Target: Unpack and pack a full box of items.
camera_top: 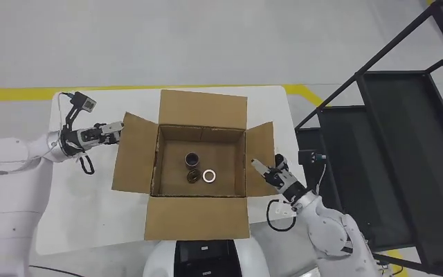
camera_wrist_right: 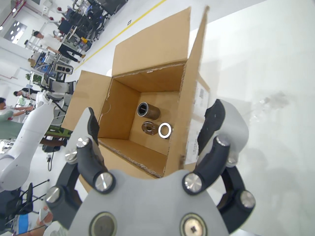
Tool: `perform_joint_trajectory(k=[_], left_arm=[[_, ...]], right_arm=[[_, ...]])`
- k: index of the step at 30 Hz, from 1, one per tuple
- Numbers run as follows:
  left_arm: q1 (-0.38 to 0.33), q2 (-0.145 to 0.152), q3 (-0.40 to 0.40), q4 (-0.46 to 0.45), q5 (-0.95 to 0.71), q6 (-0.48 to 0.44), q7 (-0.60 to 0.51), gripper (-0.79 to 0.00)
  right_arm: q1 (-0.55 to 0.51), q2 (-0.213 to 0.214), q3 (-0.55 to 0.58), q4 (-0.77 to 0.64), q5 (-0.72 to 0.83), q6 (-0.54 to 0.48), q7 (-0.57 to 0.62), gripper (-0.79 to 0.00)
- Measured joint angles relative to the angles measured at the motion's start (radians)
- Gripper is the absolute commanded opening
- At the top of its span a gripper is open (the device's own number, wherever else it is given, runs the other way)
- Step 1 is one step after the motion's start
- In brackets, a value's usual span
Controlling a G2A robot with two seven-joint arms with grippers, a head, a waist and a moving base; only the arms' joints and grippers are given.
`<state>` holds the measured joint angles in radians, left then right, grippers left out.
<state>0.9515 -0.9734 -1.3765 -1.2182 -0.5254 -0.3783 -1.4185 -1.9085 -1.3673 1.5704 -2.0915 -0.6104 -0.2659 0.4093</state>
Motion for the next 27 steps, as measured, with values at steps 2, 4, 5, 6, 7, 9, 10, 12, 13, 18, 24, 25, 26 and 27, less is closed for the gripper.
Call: perform_joint_trajectory(k=[2, 4, 5, 6, 7, 9, 10, 12, 13, 18, 24, 25, 26, 27], left_arm=[[-0.006, -0.003, 0.016, -0.029, -0.006, 0.011, -0.006, 0.0], [-0.018, -0.006, 0.039, -0.056, -0.009, 0.022, -0.012, 0.0], [-0.024, -0.008, 0.05, -0.066, -0.01, 0.026, -0.016, 0.0], [-0.03, -0.01, 0.062, -0.074, -0.008, 0.03, -0.019, 0.0], [-0.039, -0.012, 0.078, -0.082, 0.0, 0.035, -0.021, 0.0], [-0.06, -0.018, 0.112, -0.087, 0.021, 0.044, -0.023, 0.0], [-0.069, -0.02, 0.128, -0.086, 0.032, 0.048, -0.025, 0.0], [-0.094, -0.027, 0.168, -0.075, 0.055, 0.059, -0.033, 0.0], [-0.105, -0.03, 0.185, -0.066, 0.066, 0.063, -0.034, 0.0], [-0.168, -0.051, 0.284, -0.003, 0.11, 0.084, -0.061, 0.0], [-0.225, -0.074, 0.382, 0.072, 0.173, 0.091, -0.081, 0.0], [-0.233, -0.077, 0.396, 0.079, 0.195, 0.09, -0.076, 0.0], [-0.239, -0.081, 0.41, 0.084, 0.214, 0.088, -0.07, 0.0], [-0.245, -0.085, 0.427, 0.088, 0.231, 0.086, -0.065, 0.0]], right_arm=[[0.024, 0.001, -0.027, 0.015, 0.018, -0.032, 0.008, 0.0], [0.048, 0.002, -0.055, 0.025, 0.02, -0.056, 0.015, 0.0], [0.059, 0.003, -0.069, 0.028, 0.025, -0.069, 0.018, 0.0], [0.069, 0.003, -0.082, 0.031, 0.028, -0.081, 0.021, 0.0], [0.083, 0.004, -0.098, 0.036, 0.03, -0.094, 0.026, 0.0], [0.111, 0.005, -0.128, 0.049, 0.029, -0.101, 0.038, 0.0], [0.125, 0.005, -0.141, 0.057, 0.024, -0.097, 0.046, 0.0], [0.163, 0.004, -0.176, 0.081, 0.018, -0.078, 0.062, 0.0], [0.179, 0.004, -0.191, 0.093, 0.014, -0.067, 0.069, 0.0], [0.256, 0.001, -0.261, 0.156, 0.007, -0.023, 0.087, 0.0], [0.298, 0.001, -0.31, 0.192, -0.002, 0.011, 0.104, 0.0], [0.3, 0.002, -0.316, 0.195, -0.003, 0.012, 0.104, 0.0], [0.302, 0.002, -0.32, 0.196, -0.004, 0.013, 0.102, 0.0], [0.303, 0.003, -0.324, 0.198, -0.006, 0.014, 0.1, 0.0]])
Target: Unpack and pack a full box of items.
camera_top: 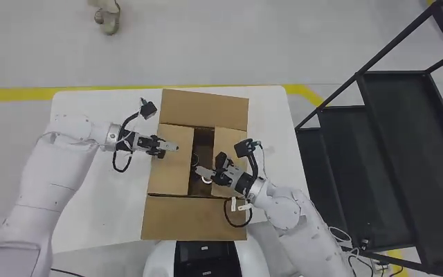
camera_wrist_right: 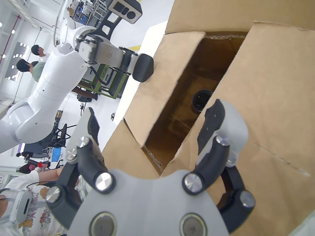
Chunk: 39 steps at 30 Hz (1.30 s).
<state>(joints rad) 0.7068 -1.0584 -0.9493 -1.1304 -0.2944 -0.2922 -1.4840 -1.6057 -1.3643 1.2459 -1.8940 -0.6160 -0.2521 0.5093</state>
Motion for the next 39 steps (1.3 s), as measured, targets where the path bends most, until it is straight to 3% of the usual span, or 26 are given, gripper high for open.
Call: perform_joint_trajectory(k=[5, 10, 21, 30, 39], left_arm=[[-0.017, -0.01, 0.031, 0.007, 0.015, -0.016, 0.012, 0.0], [-0.011, -0.004, -0.009, -0.003, -0.067, -0.049, 0.012, 0.0], [0.092, 0.05, -0.223, -0.158, -0.332, -0.042, -0.003, 0.0], [0.211, 0.094, -0.384, -0.267, -0.374, -0.025, -0.019, 0.0], [0.286, 0.113, -0.469, -0.339, -0.412, -0.03, -0.013, 0.0]], right_arm=[[-0.012, 0.006, -0.003, -0.018, -0.003, -0.003, -0.003, 0.0], [-0.045, 0.016, 0.002, -0.077, -0.008, -0.039, 0.011, 0.0], [0.011, 0.021, -0.023, -0.003, 0.013, 0.034, 0.022, 0.0], [0.084, 0.019, -0.074, 0.069, 0.019, 0.091, 0.046, 0.0], [-0.026, 0.043, -0.014, -0.093, 0.052, -0.016, 0.057, 0.0]])
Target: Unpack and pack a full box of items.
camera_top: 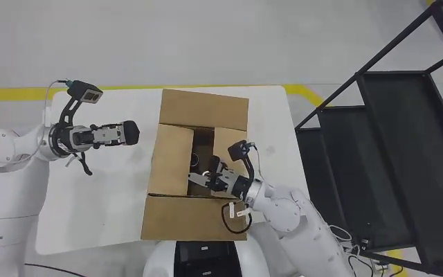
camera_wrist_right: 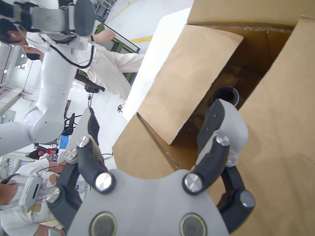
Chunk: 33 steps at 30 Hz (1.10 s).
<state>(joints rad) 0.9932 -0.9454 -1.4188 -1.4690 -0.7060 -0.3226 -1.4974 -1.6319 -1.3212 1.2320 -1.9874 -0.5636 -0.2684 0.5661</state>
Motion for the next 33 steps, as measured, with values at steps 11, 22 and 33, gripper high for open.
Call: perform_joint_trajectory(k=[11, 22, 33], left_arm=[[0.041, 0.009, -0.026, 0.003, 0.004, -0.012, 0.012, 0.0], [0.053, 0.013, -0.022, -0.013, 0.027, -0.028, 0.028, 0.0], [0.062, 0.018, -0.032, -0.026, 0.042, -0.029, 0.041, 0.0]], right_arm=[[-0.329, 0.043, 0.254, -0.184, -0.034, 0.087, 0.057, 0.0], [-0.352, 0.056, 0.202, -0.096, -0.021, 0.074, 0.135, 0.0], [-0.323, 0.068, 0.168, -0.018, 0.064, 0.012, 0.159, 0.0]])
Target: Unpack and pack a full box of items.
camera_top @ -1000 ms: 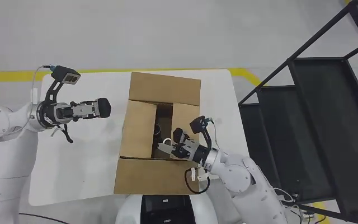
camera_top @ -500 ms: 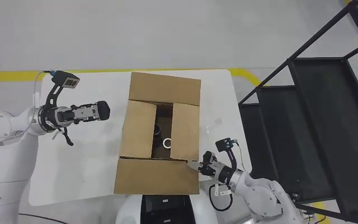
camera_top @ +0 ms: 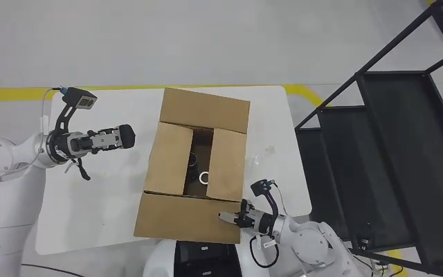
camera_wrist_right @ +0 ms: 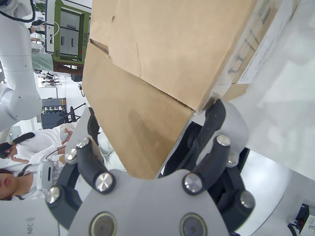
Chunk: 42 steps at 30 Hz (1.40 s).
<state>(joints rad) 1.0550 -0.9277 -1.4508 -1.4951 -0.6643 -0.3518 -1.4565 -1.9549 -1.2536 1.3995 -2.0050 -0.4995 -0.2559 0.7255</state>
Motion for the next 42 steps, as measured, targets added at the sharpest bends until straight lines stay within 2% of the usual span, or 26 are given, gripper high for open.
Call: perform_joint_trajectory(k=[10, 14, 24, 34, 39, 42], left_arm=[[0.006, 0.0, 0.015, -0.011, 0.015, 0.0, 0.026, 0.0], [0.006, 0.0, 0.022, -0.018, 0.023, 0.002, 0.033, 0.0], [0.024, 0.005, 0.01, -0.03, 0.034, 0.005, 0.041, 0.0], [0.036, 0.008, 0.016, -0.064, 0.042, 0.017, 0.036, 0.0], [0.029, 0.009, 0.038, -0.098, 0.048, 0.02, -0.007, 0.0], [0.023, 0.01, 0.057, -0.116, 0.045, 0.031, -0.044, 0.0]], right_arm=[[-0.039, 0.019, -0.014, -0.001, 0.038, -0.09, 0.054, 0.0], [-0.037, 0.025, -0.031, -0.002, 0.091, -0.171, 0.058, 0.0], [0.032, 0.04, -0.059, 0.049, 0.248, -0.346, 0.065, 0.0], [0.11, 0.05, -0.072, 0.081, 0.321, -0.384, 0.018, 0.0], [0.164, 0.051, -0.082, 0.107, 0.298, -0.437, -0.042, 0.0], [0.201, 0.05, -0.099, 0.135, 0.291, -0.43, -0.066, 0.0]])
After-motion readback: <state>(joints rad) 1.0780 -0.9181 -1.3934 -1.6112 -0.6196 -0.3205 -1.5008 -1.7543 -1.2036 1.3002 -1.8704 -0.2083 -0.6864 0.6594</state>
